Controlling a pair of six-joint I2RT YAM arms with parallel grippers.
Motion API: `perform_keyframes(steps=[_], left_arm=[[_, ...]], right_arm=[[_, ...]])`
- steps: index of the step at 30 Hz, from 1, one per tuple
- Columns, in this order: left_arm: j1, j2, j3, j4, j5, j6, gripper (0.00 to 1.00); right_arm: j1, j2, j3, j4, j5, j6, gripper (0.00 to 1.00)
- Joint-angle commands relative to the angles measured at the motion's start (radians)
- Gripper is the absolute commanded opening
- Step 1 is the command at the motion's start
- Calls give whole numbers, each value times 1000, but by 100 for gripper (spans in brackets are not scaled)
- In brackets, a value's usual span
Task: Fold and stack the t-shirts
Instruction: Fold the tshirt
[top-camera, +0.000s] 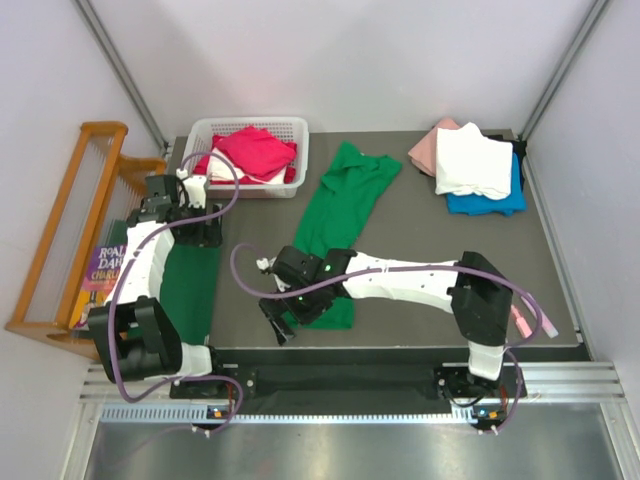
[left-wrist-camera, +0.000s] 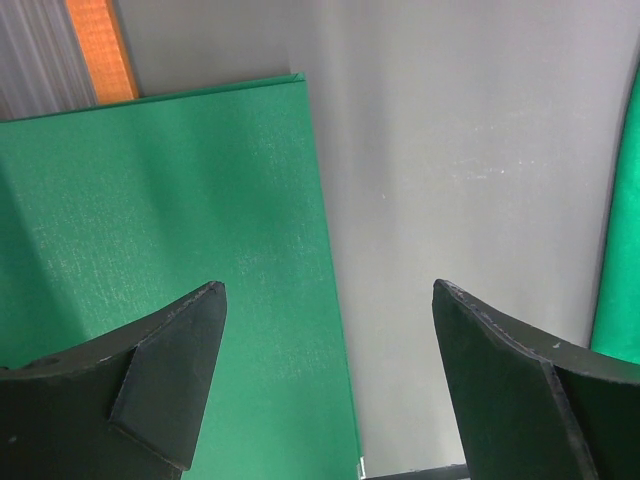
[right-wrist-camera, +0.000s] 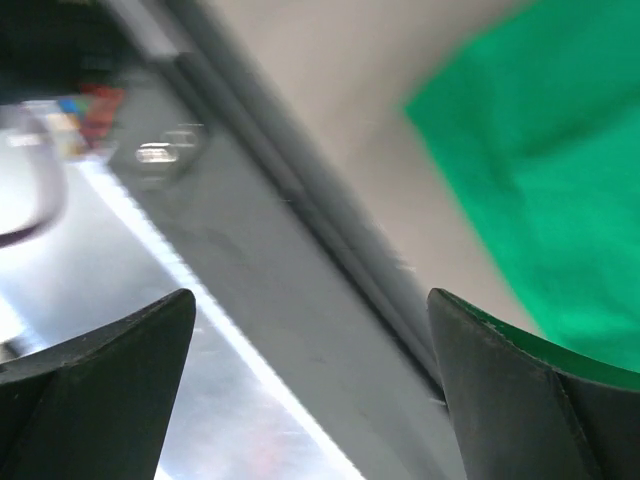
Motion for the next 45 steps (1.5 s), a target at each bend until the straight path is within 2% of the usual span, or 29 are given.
perform_keyframes(steps=[1,2,4,5,8,12,16,22,27,31,38,45], left_arm=[[8,-45,45,-10,11,23,88],[8,-47,44,-12,11,26,88],[8,-54,39,-10,10,28,88],[9,-57,37,-10,7,29,88],[8,-57,34,-9,8,29,88],[8,-48,41,-12,14,24,88],[9,-47,37,-10,11,28,88],[8,-42,25,-2,8,28,88],[8,-45,19,1,8,24,88],[8,-45,22,1,7,24,88],[8,-45,21,1,2,24,88],[8,-45,18,4,-7,29,88]], right_arm=[[-29,-21,10,-123,262,-116,100],[-25,-34,3,-136,402,-136,100],[-14,-41,-5,-158,538,-173,100],[-8,-35,-2,-181,674,-181,100],[37,14,35,-249,892,-196,100],[116,94,41,-257,1017,-239,100],[190,114,64,-226,993,-276,100],[259,105,125,-209,878,-282,100],[264,93,105,-171,812,-265,100],[264,87,12,-68,769,-262,100],[256,148,-23,18,750,-273,100],[186,139,-72,73,718,-297,100]])
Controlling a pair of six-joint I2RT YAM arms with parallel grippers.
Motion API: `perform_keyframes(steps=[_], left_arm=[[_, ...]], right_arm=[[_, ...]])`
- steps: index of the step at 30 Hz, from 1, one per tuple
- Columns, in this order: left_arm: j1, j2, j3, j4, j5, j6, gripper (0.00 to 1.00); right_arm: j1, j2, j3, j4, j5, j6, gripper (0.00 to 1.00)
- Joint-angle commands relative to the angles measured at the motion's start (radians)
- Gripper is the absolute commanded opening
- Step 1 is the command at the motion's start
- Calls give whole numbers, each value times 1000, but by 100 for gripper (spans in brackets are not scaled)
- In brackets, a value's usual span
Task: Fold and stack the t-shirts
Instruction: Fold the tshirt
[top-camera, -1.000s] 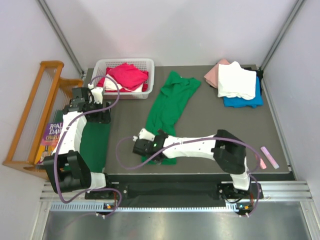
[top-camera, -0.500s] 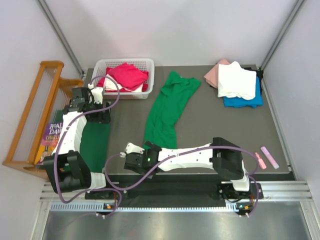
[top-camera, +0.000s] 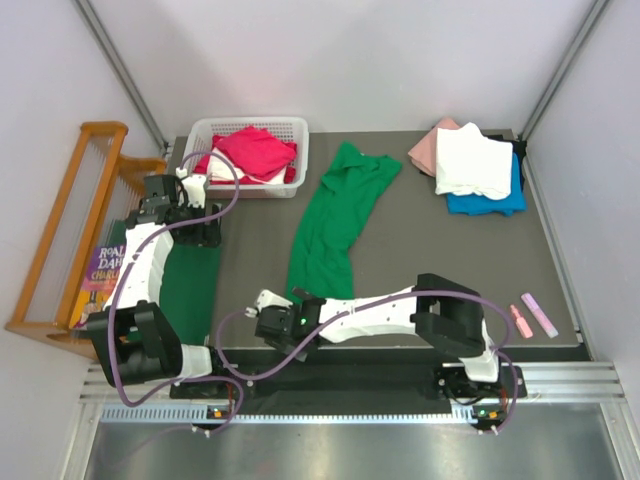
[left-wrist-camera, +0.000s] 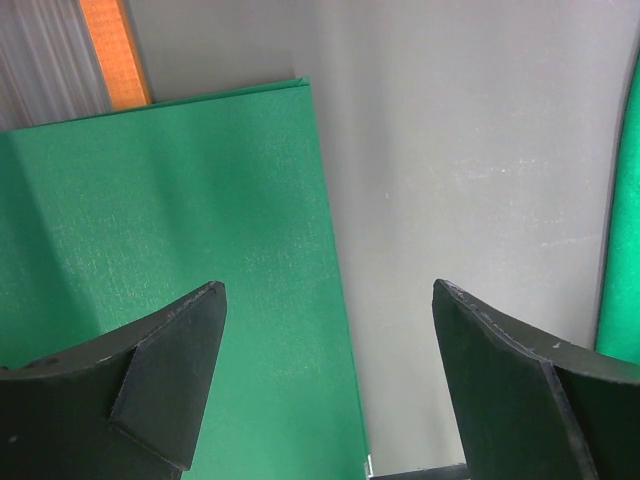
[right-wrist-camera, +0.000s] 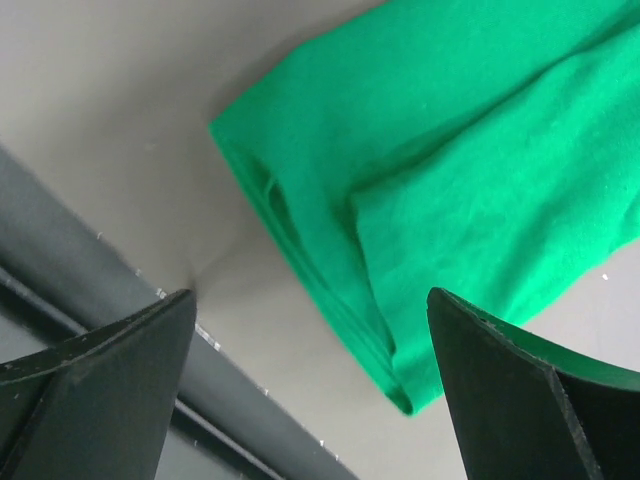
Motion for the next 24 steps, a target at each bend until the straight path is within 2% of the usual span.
perform_keyframes(steps=[1,10,24], left_arm=[[8,-21,15,9,-5,9,88],[8,-20,16,7,-11,14,88],[6,-13,27,7,-3,9,88]], right_arm=[[-59,-7,-32,86,-37,-21,100],[-172,-11,-104,148,-84,-45,100],[-125,-47,-167,142,-163,14,99]])
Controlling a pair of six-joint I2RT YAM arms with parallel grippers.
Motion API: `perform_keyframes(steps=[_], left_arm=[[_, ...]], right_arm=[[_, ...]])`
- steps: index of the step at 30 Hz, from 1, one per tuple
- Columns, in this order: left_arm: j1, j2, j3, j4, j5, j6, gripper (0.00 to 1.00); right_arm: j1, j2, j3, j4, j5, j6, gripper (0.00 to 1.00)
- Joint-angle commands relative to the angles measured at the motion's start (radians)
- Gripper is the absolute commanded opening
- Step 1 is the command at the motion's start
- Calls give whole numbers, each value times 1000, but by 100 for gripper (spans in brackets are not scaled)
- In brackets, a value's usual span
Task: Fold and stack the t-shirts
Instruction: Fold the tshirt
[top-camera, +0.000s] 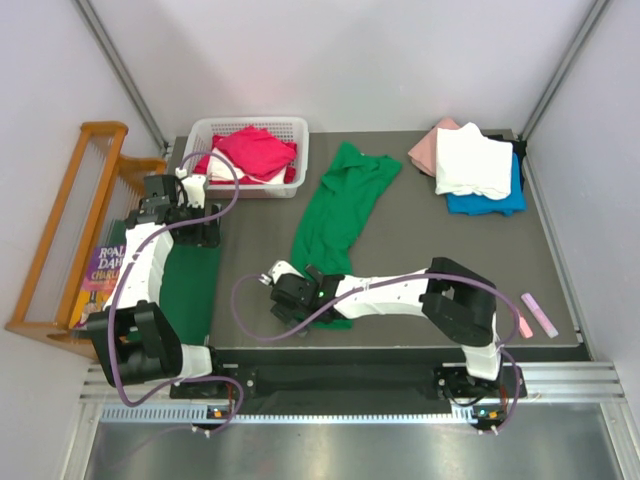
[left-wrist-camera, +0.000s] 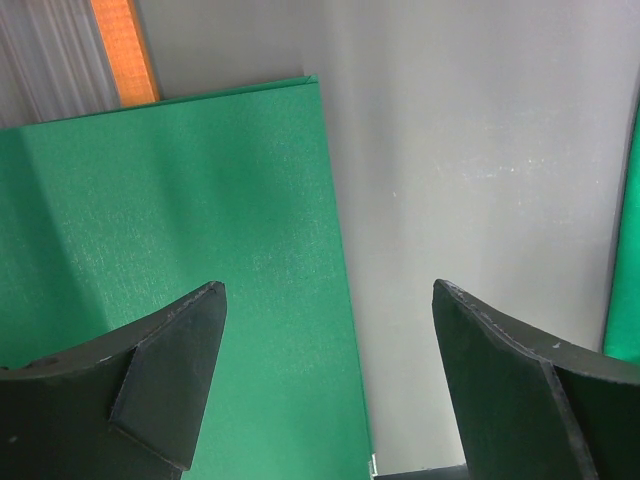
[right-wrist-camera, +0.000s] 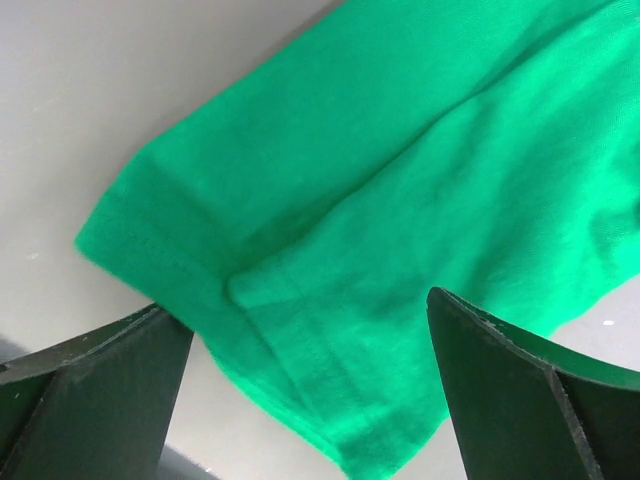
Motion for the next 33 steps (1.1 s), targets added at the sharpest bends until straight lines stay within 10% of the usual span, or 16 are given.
perform_keyframes(steps=[1,14,33], left_arm=[[7,-14,27,5,13,6,88],[8,-15,47,-4,10,12,88],[8,-21,32,-1,5,21,88]], right_arm=[[41,14,-51,-73,-62,18,98],[54,45,-49,-56,-100,52,49],[21,63,-66,-34,-135,45,52]])
